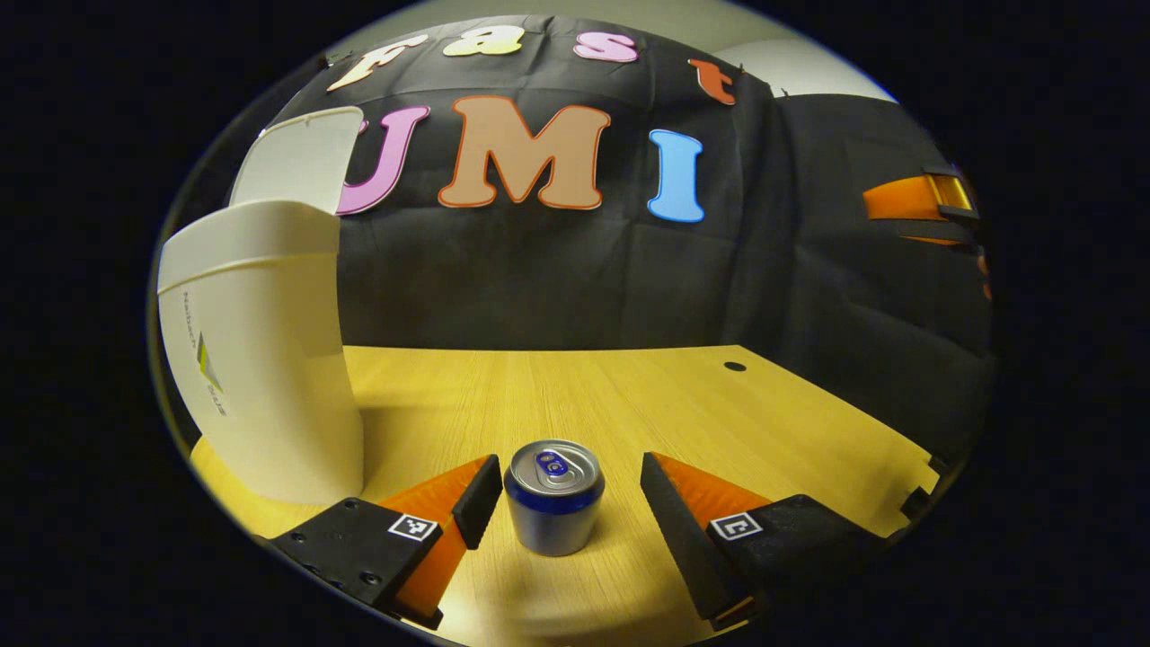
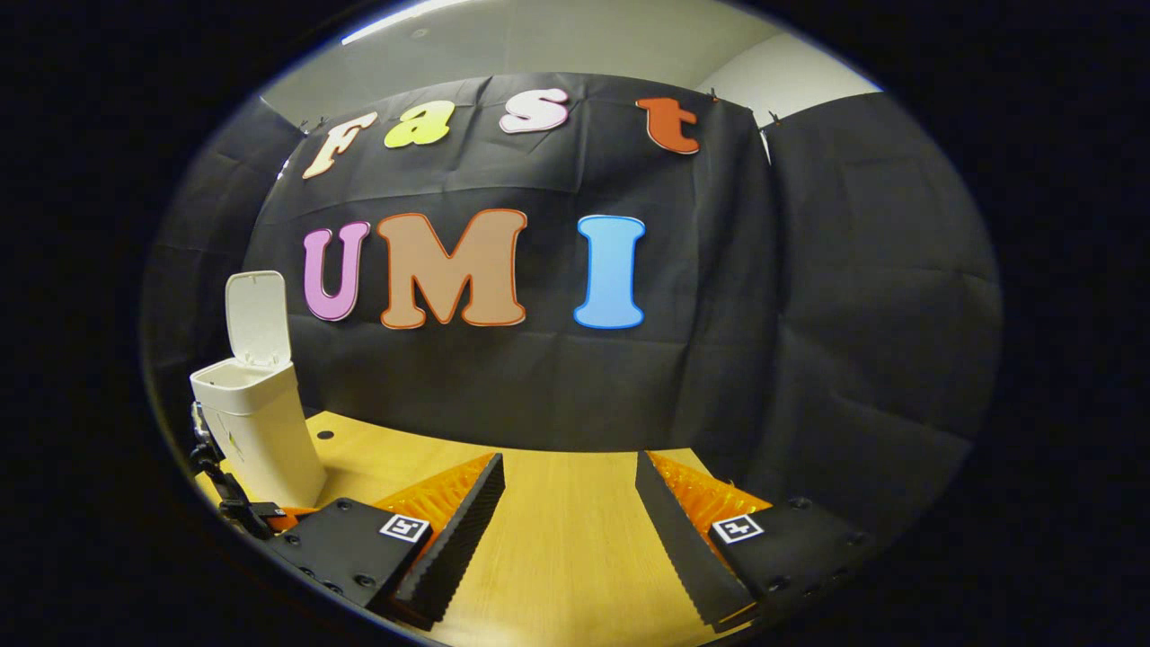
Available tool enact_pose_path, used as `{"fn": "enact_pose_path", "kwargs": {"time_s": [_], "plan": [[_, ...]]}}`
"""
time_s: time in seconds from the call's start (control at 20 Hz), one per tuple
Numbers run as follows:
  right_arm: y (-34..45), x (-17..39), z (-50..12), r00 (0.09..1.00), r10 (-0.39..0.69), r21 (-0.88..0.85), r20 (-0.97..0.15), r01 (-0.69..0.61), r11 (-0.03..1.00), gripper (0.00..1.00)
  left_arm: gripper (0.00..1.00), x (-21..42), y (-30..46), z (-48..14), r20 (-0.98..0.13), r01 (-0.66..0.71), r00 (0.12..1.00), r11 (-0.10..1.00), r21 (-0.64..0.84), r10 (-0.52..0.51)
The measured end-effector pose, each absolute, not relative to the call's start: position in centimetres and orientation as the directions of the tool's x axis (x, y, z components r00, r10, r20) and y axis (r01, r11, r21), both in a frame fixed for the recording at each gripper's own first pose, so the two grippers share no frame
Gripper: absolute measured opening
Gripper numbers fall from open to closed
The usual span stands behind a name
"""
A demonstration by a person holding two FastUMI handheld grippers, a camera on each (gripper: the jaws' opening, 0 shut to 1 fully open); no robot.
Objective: Press the lid of the desktop garbage bin to open it, pick up the crumpled paper on the desktop and throw it into the bin, then pick up the pop can on the desktop and drop it into the bin, and finally close the garbage bin lid.
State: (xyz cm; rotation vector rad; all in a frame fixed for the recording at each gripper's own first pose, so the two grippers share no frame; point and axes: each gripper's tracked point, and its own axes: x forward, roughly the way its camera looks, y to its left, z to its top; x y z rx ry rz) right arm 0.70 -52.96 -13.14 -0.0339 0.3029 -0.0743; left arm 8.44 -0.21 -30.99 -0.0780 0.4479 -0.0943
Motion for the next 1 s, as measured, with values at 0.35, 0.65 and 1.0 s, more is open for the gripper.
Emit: {"fn": "enact_pose_path", "kwargs": {"time_s": [0.35, 0.65, 1.0], "plan": [[-54.8, -2.2, -15.4, 0.932, -0.091, -0.064, -0.351, 0.073, 0.995, 0.98, 0.95, 10.0, -0.4, -34.5, -0.503, 0.057, 0.86, 0.996, -0.075, -0.087], [-52.8, -2.8, -16.2, 0.93, -0.039, -0.038, -0.366, 0.027, 0.999, 0.98, 0.77, 10.8, -1.8, -29.2, -0.408, 0.12, 0.905, 0.992, -0.03, -0.122], [-47.9, -2.5, -15.2, 0.94, 0.039, 0.017, -0.339, -0.036, 0.999, 0.99, 0.76, 12.3, 0.4, -17.2, -0.302, 0.143, 0.943, 0.99, -0.005, -0.137]]}}
